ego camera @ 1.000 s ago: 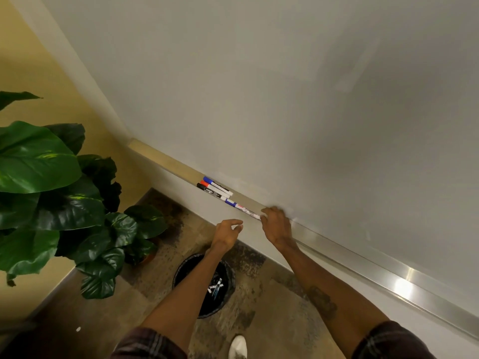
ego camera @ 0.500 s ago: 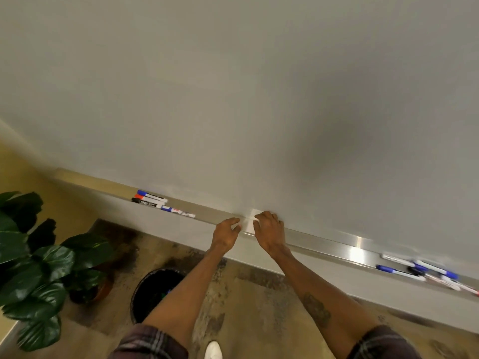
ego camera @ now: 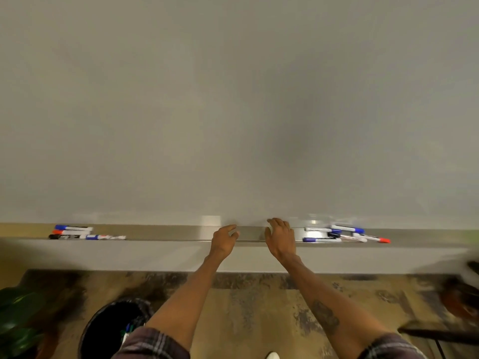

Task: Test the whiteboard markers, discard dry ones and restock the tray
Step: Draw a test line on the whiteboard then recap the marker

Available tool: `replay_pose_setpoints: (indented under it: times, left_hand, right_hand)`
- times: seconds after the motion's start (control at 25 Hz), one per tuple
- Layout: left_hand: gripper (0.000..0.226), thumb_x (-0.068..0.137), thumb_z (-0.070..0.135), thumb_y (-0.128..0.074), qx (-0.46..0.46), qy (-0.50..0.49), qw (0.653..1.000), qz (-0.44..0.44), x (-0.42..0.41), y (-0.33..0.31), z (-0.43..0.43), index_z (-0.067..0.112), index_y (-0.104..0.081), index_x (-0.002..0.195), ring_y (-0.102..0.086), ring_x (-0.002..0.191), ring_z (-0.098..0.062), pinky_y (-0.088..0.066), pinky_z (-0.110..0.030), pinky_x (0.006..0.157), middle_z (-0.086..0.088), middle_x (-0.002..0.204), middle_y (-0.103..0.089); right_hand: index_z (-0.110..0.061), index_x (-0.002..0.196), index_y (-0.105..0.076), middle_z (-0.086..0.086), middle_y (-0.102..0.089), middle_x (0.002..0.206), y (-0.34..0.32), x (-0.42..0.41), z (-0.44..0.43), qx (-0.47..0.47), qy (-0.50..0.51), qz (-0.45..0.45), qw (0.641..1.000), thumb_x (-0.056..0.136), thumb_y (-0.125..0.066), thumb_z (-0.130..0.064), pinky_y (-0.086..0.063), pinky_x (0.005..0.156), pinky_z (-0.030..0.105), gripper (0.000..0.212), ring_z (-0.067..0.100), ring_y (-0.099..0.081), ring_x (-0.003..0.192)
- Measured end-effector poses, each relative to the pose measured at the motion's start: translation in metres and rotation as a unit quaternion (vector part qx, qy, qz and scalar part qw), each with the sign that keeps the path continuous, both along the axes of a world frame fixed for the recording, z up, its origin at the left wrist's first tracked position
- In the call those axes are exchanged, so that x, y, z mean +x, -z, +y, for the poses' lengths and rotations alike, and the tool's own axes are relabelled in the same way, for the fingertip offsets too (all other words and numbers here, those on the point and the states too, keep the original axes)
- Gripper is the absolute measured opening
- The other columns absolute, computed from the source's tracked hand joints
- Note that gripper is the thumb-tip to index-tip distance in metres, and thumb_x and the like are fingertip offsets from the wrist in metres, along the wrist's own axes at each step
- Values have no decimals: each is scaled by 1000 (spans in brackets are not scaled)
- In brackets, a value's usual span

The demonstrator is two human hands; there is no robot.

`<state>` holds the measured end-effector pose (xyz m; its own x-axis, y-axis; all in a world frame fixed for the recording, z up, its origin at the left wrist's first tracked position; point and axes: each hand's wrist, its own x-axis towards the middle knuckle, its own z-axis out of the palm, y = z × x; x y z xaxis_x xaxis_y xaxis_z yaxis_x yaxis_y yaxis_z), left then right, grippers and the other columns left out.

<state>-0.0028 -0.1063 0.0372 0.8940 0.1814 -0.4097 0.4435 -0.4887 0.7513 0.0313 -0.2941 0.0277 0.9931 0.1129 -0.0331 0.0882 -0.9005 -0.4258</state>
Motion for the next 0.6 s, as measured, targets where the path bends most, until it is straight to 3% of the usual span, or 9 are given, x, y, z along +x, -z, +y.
replay_pose_setpoints:
  times: [0.28,0.36,0.44,0.6]
  left_hand:
    - [39,99,24,-58,-29,39,999,16,21,8,-96,10,-58,135,-55,126,-24,-40,-29,107,-6,136,-60]
    - [15,100,22,-56,-28,44,998,23,26,11,-119,21,-68,108,-58,111,-21,-42,-24,92,3,108,-67]
    - [29,101,20,-54,-22,60,998,22,32,14,-142,36,-50,76,-50,97,-16,-38,-21,77,15,82,-52]
    - [21,101,17,-52,-40,79,995,35,44,21,-182,27,-66,90,-53,97,-16,-36,-21,80,-1,101,-59]
  right_hand:
    - [-12,137,-52,10,-53,140,10,7,-107,38,111,22,993,101,-47,-26,-41,106,42,38,29,-46,129]
    - [-10,134,-54,12,-55,138,20,8,-136,82,165,39,982,101,-50,-24,-43,104,43,37,31,-48,128]
    - [-10,134,-55,13,-57,137,30,8,-164,131,225,57,964,100,-53,-21,-43,106,42,36,31,-50,128]
    - [-9,136,-54,15,-57,137,39,11,-207,216,292,79,928,98,-56,-12,-43,106,42,39,33,-53,127]
